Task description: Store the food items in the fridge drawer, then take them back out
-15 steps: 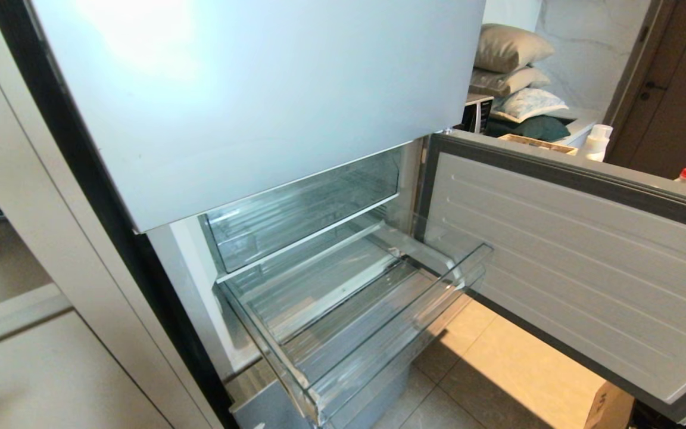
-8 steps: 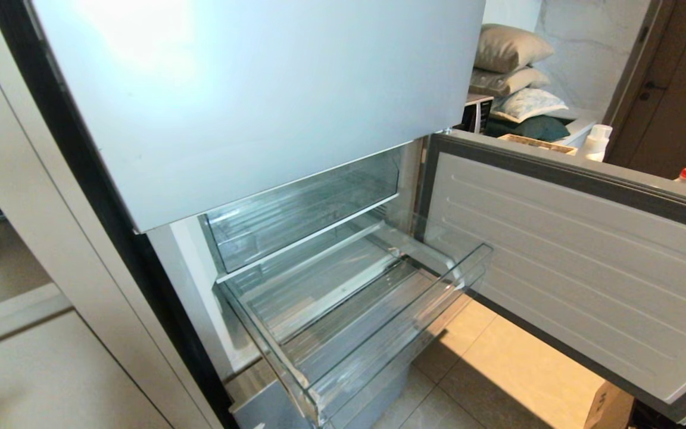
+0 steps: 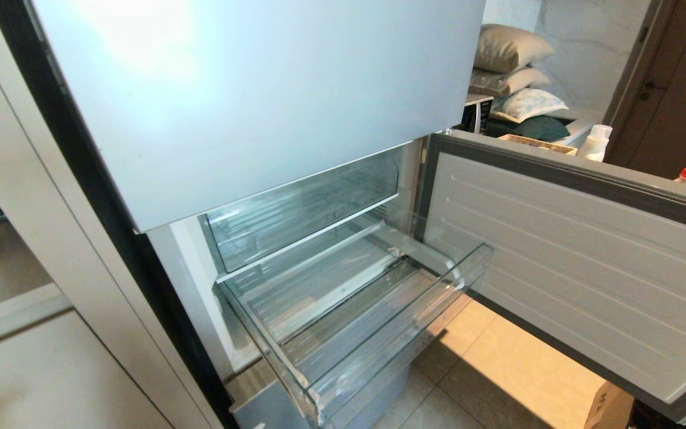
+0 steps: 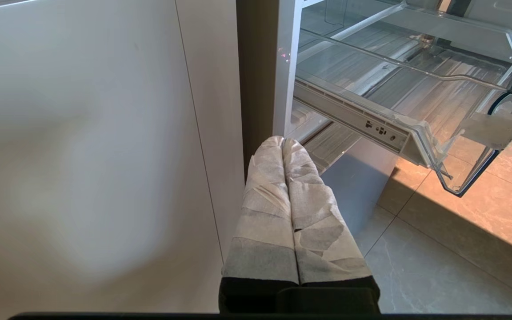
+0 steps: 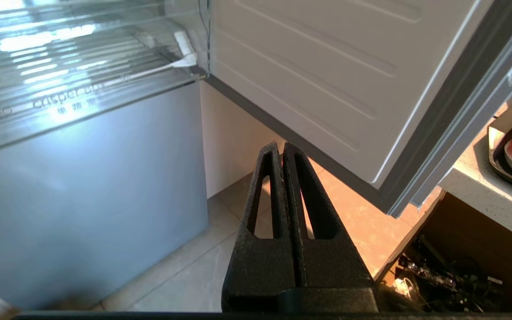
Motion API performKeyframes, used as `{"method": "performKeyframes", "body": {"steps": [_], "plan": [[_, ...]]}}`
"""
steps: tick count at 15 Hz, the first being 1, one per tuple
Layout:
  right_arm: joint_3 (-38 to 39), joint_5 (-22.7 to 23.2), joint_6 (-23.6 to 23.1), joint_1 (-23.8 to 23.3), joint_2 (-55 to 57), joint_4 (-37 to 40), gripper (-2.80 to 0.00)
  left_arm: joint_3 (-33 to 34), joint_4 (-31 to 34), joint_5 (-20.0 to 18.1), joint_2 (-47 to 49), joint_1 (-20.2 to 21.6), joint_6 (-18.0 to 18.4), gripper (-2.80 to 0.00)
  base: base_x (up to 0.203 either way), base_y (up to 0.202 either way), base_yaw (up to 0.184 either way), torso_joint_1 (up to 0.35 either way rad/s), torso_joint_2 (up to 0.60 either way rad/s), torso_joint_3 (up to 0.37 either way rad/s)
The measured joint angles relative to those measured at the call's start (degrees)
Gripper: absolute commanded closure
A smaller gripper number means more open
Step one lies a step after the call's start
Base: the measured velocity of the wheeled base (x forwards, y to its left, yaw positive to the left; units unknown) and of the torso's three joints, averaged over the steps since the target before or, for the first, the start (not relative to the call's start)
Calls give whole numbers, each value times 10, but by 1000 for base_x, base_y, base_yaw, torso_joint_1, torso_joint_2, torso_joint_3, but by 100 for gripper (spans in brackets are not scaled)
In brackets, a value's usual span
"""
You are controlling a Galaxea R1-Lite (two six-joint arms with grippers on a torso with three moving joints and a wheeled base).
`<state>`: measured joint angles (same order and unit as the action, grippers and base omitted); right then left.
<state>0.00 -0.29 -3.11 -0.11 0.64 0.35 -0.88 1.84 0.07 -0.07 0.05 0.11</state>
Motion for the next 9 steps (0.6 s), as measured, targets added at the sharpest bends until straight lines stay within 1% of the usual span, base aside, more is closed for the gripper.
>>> {"method": "performKeyframes", "body": {"steps": [3, 4, 9], "plan": [[0, -2, 5, 0, -5, 1, 0, 0, 0, 0, 0, 0, 0, 0, 0, 0, 0, 0, 0, 0], [0, -3, 9, 0, -6, 1, 0, 0, 0, 0, 0, 0, 0, 0, 3, -12, 71, -1, -1, -4], [0, -5, 16, 0, -6, 0, 0, 0, 0, 0, 0, 0, 0, 0, -1, -7, 171, 2, 0, 4]]}}
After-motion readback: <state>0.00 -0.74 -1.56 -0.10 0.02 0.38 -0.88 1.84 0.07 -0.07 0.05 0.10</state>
